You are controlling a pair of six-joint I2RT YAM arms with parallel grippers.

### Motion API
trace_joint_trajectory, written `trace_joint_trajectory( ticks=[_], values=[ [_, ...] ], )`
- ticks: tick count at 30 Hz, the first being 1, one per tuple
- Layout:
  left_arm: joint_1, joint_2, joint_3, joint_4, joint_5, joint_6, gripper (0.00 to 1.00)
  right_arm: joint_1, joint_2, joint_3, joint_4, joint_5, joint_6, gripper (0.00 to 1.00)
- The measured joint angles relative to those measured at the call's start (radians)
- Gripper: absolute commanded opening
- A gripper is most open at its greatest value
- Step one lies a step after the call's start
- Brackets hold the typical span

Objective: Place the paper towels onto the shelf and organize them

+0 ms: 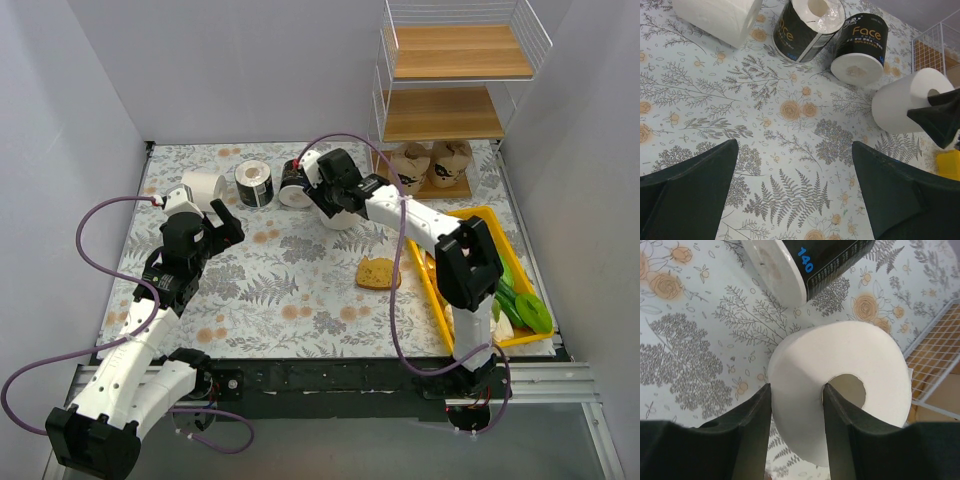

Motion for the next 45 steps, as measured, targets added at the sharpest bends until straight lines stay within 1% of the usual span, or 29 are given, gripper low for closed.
trace_joint_trajectory(
  ticks=[4,8,13,18,20,26,34,45],
  values=[
    [0.0,0.0,0.0,0.0,0.0,0.0,0.98,0.006,-0.131,-0.055,-0.033,0.011,-0.067,0.39],
    [0.0,0.0,0.0,0.0,0.0,0.0,0.98,0.007,-0.272,-0.058,-0.067,0.033,-0.126,0.39],
    [0.0,0.0,0.0,0.0,0.001,0.0,0.98,0.006,-0.453,-0.072,-0.07,0.086,-0.195,0.39],
    [0.0,0.0,0.0,0.0,0.005,0.0,0.98,0.007,-0.616,-0.183,-0.022,0.176,-0.303,0.38],
    [0.0,0.0,0.0,0.0,0.006,0.0,0.98,0.003,-0.648,-0.217,-0.008,0.208,-0.343,0.38],
    [0.0,0.001,0.0,0.0,0.009,0.0,0.98,-0.064,-0.667,-0.24,0.026,0.206,-0.438,0.37],
    [0.0,0.001,0.0,0.0,0.015,0.0,0.98,-0.252,-0.663,-0.239,0.054,0.079,-0.483,0.37],
    [-0.001,0.001,0.0,0.0,0.015,0.0,0.98,-0.332,-0.563,-0.188,0.109,-0.047,-0.516,0.36]
  ],
)
